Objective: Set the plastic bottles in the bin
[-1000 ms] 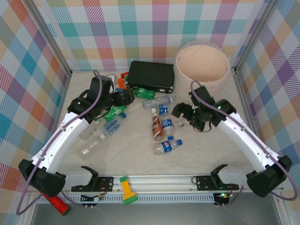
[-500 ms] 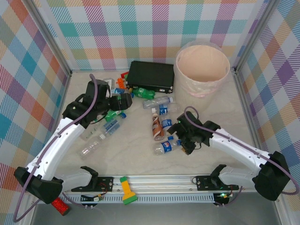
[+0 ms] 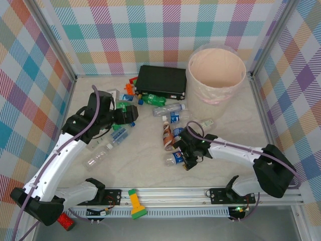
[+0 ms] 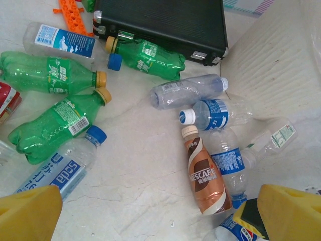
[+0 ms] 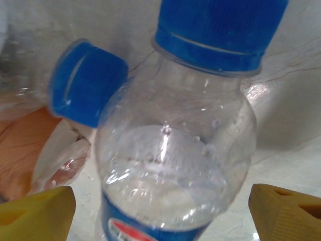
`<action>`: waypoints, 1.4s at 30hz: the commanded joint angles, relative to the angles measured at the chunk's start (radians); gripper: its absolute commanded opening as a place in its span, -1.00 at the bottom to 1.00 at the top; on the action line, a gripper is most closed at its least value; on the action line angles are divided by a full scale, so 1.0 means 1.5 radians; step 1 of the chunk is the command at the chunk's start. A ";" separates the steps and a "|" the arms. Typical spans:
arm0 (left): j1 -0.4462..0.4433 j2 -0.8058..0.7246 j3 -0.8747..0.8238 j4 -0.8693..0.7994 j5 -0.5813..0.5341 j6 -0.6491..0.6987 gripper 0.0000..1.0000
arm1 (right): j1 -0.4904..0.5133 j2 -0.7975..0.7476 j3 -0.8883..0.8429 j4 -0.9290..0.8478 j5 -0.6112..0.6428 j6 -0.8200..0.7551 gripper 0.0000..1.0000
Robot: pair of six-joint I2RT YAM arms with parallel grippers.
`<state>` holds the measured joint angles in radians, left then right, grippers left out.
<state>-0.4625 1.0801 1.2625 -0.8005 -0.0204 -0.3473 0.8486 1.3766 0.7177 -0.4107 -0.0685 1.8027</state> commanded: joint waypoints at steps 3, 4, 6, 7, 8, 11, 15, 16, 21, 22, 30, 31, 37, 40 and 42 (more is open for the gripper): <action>-0.002 -0.022 -0.003 -0.020 -0.013 0.015 0.99 | 0.010 0.027 -0.004 0.026 0.001 0.047 0.68; -0.002 -0.024 -0.004 -0.022 -0.014 0.016 0.99 | 0.012 0.030 -0.008 0.029 0.007 0.050 0.67; -0.003 -0.026 -0.007 -0.022 -0.015 0.014 0.99 | 0.012 0.037 -0.010 0.034 0.015 0.054 0.65; -0.002 -0.026 -0.010 -0.021 -0.014 0.013 0.99 | 0.011 0.042 -0.011 0.035 0.016 0.053 0.64; -0.002 -0.027 -0.010 -0.020 -0.013 0.014 0.99 | 0.011 0.049 -0.011 0.037 0.015 0.052 0.63; -0.003 -0.028 -0.010 -0.022 -0.017 0.014 0.99 | 0.011 0.068 -0.014 0.047 0.010 0.050 0.57; -0.002 -0.028 -0.005 -0.022 -0.027 0.021 0.99 | 0.013 0.070 0.009 0.002 0.029 0.025 0.44; -0.002 -0.027 -0.005 -0.020 -0.026 0.021 0.99 | 0.013 0.067 0.011 -0.013 0.040 0.015 0.40; -0.002 -0.022 -0.002 -0.023 -0.028 0.021 0.99 | 0.013 0.028 0.027 -0.085 0.075 -0.019 0.15; -0.003 -0.023 -0.001 -0.021 -0.027 0.021 0.99 | 0.013 0.016 0.034 -0.107 0.086 -0.030 0.15; -0.002 -0.007 0.007 -0.007 -0.024 0.020 0.99 | 0.015 -0.075 0.135 -0.296 0.164 -0.163 0.05; -0.003 -0.002 0.011 -0.005 -0.022 0.021 0.99 | 0.015 -0.089 0.149 -0.310 0.172 -0.187 0.05; -0.002 0.018 0.031 0.009 -0.019 0.026 0.99 | 0.015 -0.138 0.315 -0.465 0.255 -0.338 0.02; -0.002 0.032 0.041 0.014 -0.017 0.026 0.99 | 0.014 -0.116 0.452 -0.543 0.308 -0.443 0.03; -0.003 0.039 0.047 0.022 -0.015 0.026 0.99 | 0.008 -0.088 0.551 -0.592 0.344 -0.506 0.05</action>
<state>-0.4625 1.1286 1.2938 -0.8059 -0.0460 -0.3237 0.8650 1.2144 1.4029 -1.1259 0.3267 1.2465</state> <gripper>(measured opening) 0.995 0.524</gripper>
